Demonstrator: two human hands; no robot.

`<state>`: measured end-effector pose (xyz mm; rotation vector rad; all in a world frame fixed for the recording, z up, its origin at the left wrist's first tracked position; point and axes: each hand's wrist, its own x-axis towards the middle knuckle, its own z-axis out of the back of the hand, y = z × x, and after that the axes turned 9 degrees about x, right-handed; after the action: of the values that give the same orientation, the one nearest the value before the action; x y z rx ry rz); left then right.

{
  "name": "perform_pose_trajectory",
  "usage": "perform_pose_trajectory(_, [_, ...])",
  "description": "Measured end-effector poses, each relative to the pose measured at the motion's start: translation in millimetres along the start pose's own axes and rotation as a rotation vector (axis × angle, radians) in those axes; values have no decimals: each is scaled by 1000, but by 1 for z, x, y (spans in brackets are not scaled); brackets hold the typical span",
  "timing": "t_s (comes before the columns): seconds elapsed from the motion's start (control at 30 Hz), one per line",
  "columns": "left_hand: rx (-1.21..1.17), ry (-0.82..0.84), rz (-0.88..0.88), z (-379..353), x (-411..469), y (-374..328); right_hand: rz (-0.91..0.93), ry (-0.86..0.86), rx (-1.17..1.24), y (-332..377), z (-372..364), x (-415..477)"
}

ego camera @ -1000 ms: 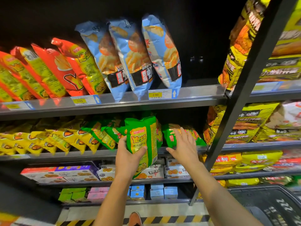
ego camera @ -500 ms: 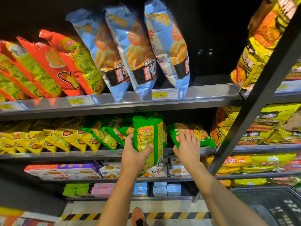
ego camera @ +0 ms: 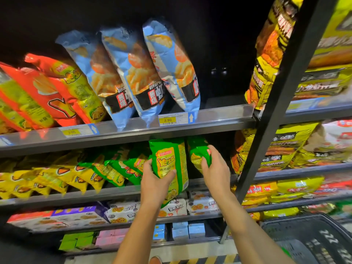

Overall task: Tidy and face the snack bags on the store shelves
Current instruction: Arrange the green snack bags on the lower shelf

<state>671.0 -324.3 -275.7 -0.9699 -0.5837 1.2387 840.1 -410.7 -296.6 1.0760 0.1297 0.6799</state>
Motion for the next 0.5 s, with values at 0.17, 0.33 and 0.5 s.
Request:
perform_pose_trajectory(0.17, [-39, -19, -6, -15, 0, -9, -57, -89, 205, 14, 30, -10])
perform_pose_trajectory(0.33, [3, -58, -5, -35, 0, -16, -91, -113, 311, 15, 58, -24])
perform_pose_trajectory(0.5, [-6, -56, -13, -60, 4, -23, -109, -139, 325, 5, 72, -37])
